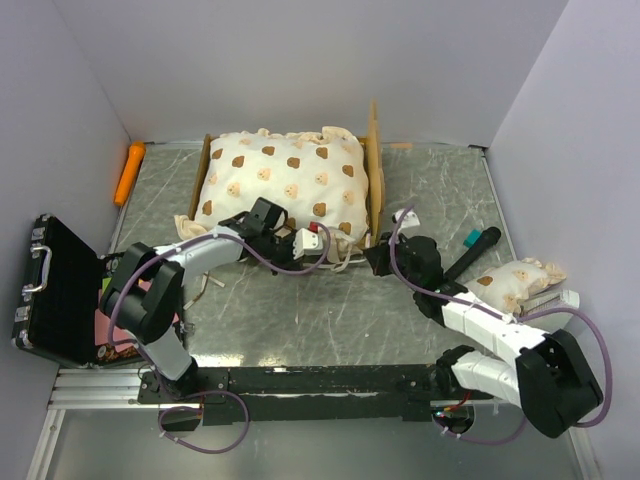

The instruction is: Set up the pet bed

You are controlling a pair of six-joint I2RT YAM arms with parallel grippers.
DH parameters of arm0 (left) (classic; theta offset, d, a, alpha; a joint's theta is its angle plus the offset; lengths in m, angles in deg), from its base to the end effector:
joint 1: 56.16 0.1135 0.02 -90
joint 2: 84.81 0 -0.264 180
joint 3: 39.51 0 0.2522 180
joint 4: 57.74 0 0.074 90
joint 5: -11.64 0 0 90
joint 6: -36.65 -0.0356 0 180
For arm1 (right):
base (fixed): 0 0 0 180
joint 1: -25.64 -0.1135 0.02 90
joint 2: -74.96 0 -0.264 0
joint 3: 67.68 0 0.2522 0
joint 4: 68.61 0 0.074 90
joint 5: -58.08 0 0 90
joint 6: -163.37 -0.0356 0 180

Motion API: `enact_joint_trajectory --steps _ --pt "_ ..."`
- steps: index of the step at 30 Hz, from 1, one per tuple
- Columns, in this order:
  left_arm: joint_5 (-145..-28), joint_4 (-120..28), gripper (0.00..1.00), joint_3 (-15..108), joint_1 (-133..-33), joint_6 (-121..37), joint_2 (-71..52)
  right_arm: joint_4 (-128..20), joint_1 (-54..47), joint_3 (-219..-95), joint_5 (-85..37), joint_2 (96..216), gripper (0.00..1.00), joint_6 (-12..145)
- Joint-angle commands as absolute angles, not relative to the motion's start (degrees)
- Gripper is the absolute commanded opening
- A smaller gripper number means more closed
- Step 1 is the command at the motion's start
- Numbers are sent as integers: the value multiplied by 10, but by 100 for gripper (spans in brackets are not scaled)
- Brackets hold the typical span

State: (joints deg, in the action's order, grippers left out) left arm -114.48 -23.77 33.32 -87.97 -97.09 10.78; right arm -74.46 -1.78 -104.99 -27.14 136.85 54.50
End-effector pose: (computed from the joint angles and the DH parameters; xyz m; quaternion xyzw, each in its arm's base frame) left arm 0.2733 -0.1942 0.1928 0.6282 0.6657 -0.2671 0.3016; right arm 0.2016 0.1079 0.2063 -0.0848 0.8080 0.2600 0.5219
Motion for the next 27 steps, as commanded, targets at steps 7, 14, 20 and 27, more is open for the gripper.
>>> enact_joint_trajectory --steps 7,14,20,27 --pt "-1163 -246 1 334 -880 -974 91 -633 -50 -1258 -355 1377 0 712" --pt "-1158 -230 1 299 -888 -1003 81 -595 -12 -1376 -368 1444 0 771" --pt "-1123 -189 1 244 -903 -1045 55 -557 9 -1452 -401 1494 0 807" --pt "-1075 -175 1 228 -921 -1063 56 -550 31 -1488 -392 1488 0 815"
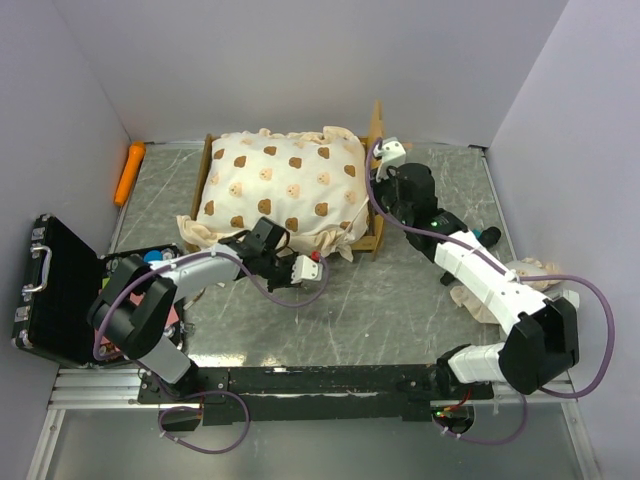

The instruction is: Set up the pet bed

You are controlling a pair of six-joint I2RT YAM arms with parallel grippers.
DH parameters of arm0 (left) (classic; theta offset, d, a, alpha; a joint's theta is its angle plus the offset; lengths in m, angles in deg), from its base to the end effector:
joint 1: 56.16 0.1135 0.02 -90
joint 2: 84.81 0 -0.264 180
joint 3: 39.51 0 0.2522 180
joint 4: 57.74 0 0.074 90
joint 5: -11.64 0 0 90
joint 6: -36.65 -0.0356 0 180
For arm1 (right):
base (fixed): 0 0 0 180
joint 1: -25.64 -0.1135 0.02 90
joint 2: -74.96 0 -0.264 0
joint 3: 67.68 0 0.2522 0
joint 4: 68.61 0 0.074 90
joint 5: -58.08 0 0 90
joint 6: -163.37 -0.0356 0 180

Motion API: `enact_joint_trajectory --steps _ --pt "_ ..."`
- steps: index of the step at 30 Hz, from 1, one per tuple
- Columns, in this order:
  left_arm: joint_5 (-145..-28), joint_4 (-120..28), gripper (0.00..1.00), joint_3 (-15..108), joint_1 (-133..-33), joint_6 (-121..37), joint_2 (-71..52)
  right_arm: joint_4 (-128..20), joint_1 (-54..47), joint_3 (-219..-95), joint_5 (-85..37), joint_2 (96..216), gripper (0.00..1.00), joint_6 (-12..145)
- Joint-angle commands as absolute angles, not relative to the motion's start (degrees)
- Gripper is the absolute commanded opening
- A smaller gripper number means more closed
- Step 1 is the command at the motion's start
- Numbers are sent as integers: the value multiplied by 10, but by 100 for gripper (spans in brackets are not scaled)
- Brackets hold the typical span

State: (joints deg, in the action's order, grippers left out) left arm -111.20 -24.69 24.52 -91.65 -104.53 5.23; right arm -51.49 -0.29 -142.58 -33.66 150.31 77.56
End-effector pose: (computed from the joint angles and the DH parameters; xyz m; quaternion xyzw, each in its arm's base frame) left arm 0.2333 -0.1900 0.1778 0.6893 0.6207 -0.2350 0.2906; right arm 0.2792 0.1345 0.3339 -0.2009 0.7813 0.0994 0.5825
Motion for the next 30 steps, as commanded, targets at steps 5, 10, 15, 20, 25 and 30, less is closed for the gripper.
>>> enact_joint_trajectory --steps 5,10,15,20,25,30 --pt "-1042 -181 1 223 -929 -1075 69 -537 31 -1488 -423 1481 0 837" --pt "-1039 -182 1 240 -951 -1069 83 -517 31 -1503 -445 1469 0 845" --pt "-1038 -181 1 250 -962 -1070 89 -508 31 -1517 -475 1468 0 867" --pt "-1031 -177 1 269 -970 -1066 110 -497 31 -1536 -454 1479 0 865" --pt "-1010 -187 1 258 -982 -1074 112 -496 37 -1546 -470 1478 0 878" --pt "-1001 -191 1 260 -993 -1070 119 -477 38 -1578 -474 1499 0 888"
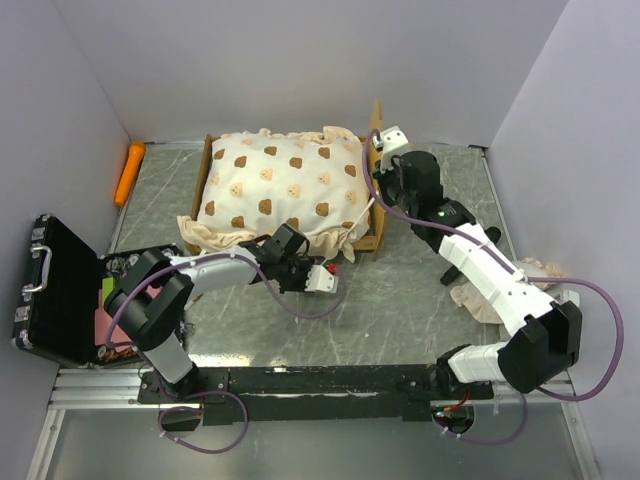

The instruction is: Set up the pet bed

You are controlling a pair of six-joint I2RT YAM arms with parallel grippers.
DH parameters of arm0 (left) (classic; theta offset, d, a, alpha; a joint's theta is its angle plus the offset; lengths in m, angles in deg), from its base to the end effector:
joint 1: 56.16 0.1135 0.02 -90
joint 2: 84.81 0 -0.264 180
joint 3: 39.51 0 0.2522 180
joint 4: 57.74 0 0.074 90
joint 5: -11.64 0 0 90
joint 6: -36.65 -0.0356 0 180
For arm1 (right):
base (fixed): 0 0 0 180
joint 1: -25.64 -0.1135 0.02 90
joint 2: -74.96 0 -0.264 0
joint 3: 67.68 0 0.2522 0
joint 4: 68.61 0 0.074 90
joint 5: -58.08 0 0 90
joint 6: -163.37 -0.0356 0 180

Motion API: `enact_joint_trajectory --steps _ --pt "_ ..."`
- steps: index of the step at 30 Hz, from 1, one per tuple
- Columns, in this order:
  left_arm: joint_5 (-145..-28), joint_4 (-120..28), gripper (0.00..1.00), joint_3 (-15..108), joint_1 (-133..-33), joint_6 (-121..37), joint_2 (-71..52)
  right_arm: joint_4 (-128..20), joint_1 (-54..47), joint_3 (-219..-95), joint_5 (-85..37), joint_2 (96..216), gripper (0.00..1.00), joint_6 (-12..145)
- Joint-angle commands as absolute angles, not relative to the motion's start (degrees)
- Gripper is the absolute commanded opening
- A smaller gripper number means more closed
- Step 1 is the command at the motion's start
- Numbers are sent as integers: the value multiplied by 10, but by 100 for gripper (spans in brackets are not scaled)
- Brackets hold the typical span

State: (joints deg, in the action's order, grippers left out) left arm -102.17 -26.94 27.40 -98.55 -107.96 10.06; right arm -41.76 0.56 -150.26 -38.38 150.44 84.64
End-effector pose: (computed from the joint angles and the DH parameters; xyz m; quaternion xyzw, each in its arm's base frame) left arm 0.2270 -0.2266 0.1672 0.7426 0.5828 -0.1695 0.2831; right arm 0.2798 0.1265 0.3633 -0.2239 0.7860 0.0233 0.5758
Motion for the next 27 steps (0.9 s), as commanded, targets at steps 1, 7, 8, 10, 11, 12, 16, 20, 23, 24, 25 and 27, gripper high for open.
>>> enact_joint_trajectory --steps 1,7,8,10,11,12,16,20,23,24,25,27 --pt "-999 -190 1 263 -994 -1067 123 -472 41 -1586 -472 1503 0 887" --pt "-999 -205 1 259 -1007 -1061 127 -431 50 -1601 -443 1505 0 871" --pt "-996 -201 1 264 -1014 -1058 130 -432 50 -1598 -444 1502 0 872" --pt "-986 -198 1 266 -1023 -1057 137 -432 55 -1604 -443 1503 0 872" --pt "-987 -199 1 264 -1023 -1059 139 -424 60 -1617 -439 1506 0 870" --pt "-987 -203 1 260 -1025 -1057 139 -416 62 -1628 -436 1512 0 871" --pt "-984 -209 1 257 -1025 -1055 139 -395 81 -1653 -427 1527 0 871" --pt "-994 -203 1 265 -1026 -1049 131 -395 83 -1638 -381 1514 0 870" --pt "-990 -195 1 292 -1027 -1031 125 -389 82 -1619 -323 1498 0 860" --pt "-982 -190 1 301 -1027 -1024 126 -383 82 -1619 -322 1495 0 857" --pt "-975 -187 1 308 -1027 -1022 127 -381 82 -1619 -323 1492 0 859" --pt "-972 -188 1 306 -1027 -1029 130 -376 84 -1622 -322 1493 0 863"
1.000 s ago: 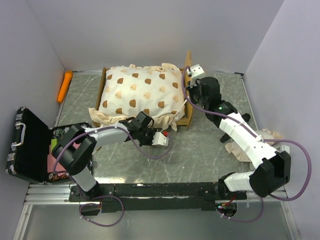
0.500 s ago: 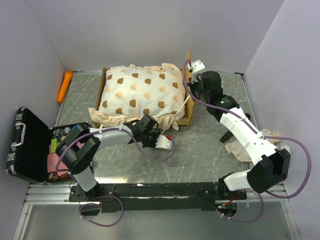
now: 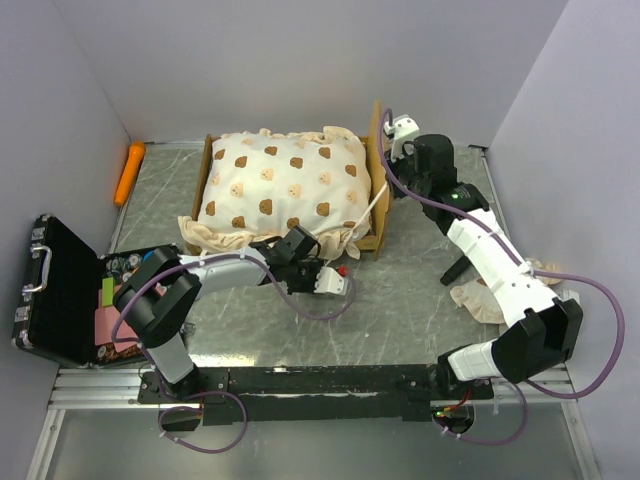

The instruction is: Set up the pet bed

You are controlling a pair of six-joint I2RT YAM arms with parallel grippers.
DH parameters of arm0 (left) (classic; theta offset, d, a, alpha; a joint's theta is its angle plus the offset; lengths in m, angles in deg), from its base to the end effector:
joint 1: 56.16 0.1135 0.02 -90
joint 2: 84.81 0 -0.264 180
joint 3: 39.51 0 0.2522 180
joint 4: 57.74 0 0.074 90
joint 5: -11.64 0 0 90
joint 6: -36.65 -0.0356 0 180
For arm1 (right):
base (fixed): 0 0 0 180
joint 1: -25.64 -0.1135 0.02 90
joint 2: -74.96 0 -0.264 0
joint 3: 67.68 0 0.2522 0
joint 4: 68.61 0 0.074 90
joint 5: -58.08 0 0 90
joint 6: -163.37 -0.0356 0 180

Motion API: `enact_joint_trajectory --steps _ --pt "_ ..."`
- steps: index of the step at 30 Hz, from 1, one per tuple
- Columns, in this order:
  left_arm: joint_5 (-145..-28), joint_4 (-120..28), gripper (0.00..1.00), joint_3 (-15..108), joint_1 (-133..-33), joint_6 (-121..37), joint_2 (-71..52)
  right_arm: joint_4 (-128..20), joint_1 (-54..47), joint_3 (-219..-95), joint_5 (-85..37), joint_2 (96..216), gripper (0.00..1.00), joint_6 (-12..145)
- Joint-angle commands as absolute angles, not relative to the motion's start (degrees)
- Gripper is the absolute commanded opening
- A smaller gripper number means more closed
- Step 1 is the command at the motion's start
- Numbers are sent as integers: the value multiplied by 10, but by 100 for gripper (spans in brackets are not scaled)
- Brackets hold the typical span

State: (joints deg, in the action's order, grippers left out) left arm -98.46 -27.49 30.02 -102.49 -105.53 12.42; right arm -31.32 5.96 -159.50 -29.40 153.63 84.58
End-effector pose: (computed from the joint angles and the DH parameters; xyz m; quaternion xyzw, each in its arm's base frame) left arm 0.2215 -0.2497 0.1671 0.7485 0.5812 -0.1536 0.2800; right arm 0.2949 0.1071 0.3849 -0.2350 0.8056 0.0585 0.5406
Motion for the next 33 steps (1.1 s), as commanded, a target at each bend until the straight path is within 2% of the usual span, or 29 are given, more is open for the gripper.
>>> enact_joint_trajectory --steps 1,7,10,12,14,16,23,28,29,30,31,33 --pt "-974 -188 1 302 -1027 -1033 133 -371 89 -1632 -322 1496 0 866" --pt "-974 -179 1 293 -1027 -1039 142 -345 104 -1655 -290 1508 0 873" --pt "-1009 -124 1 331 -1029 -1052 115 -345 103 -1640 -169 1487 0 869" --pt "-1030 -103 10 365 -1027 -1042 85 -332 97 -1629 -90 1474 0 872" --pt "-1059 -81 32 393 -1027 -1048 65 -324 87 -1610 -44 1462 0 872" --pt "-1084 -45 42 412 -1026 -1065 64 -317 69 -1589 -17 1454 0 880" --pt "-1133 71 49 479 -979 -1062 41 -297 -8 -1473 70 1433 0 931" --pt "-1169 142 53 517 -841 -1080 -18 -345 -98 -1364 83 1442 0 931" --pt "-1168 126 54 511 -812 -1072 -43 -337 -128 -1355 68 1454 4 943" --pt "-1162 111 54 506 -786 -1064 -54 -325 -146 -1349 47 1469 14 952" --pt "-1159 105 54 510 -747 -1052 -59 -313 -158 -1349 29 1482 31 959" --pt "-1167 84 54 524 -689 -1021 -58 -287 -169 -1362 -9 1498 57 962"
